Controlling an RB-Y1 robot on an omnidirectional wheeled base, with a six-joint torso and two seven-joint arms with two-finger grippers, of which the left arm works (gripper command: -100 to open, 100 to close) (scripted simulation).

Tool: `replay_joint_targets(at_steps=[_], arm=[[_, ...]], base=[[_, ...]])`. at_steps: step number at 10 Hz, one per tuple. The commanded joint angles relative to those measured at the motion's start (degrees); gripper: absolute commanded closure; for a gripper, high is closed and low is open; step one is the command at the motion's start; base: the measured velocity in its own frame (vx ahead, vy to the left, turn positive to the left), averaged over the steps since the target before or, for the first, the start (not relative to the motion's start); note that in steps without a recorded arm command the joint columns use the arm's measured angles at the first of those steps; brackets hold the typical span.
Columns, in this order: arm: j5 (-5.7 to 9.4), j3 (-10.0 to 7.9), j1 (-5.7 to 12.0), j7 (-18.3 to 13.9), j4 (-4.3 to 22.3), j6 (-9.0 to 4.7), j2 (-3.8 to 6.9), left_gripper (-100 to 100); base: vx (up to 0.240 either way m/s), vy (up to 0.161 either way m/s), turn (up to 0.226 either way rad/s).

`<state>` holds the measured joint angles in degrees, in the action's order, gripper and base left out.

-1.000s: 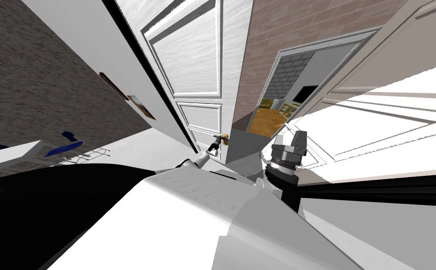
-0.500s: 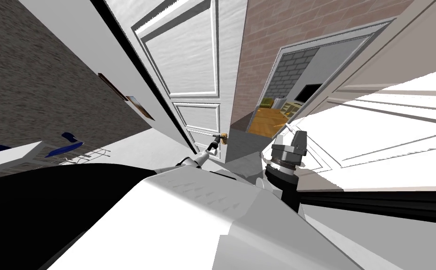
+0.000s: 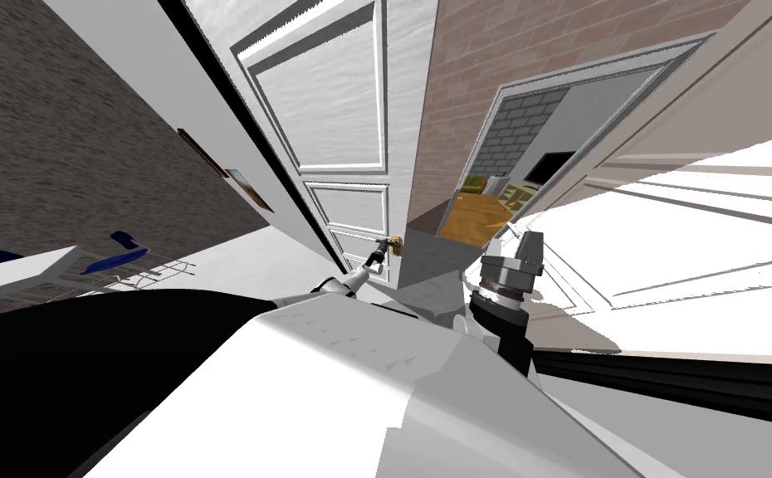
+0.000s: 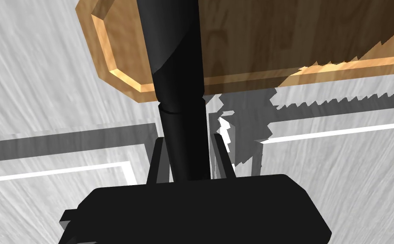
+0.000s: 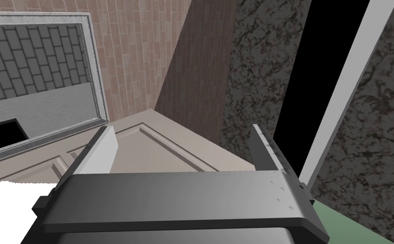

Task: Push the door open

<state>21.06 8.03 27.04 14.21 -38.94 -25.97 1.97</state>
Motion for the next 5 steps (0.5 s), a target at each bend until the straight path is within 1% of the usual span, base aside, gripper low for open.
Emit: replay_joint_targets(at_steps=[1,2,5], arm=[[0.17,-1.24,-1.35,0.6,-2.8,0.94,1.22,100],[0.31,-2.07,-1.31,0.8,-2.7,0.85,1.57,100],[0.66,-4.19,-1.19,1.3,-2.3,0.62,2.3,100]], base=[[0.117,-0.112,0.033],[0.107,-0.122,0.098],[0.151,-0.128,0.067]])
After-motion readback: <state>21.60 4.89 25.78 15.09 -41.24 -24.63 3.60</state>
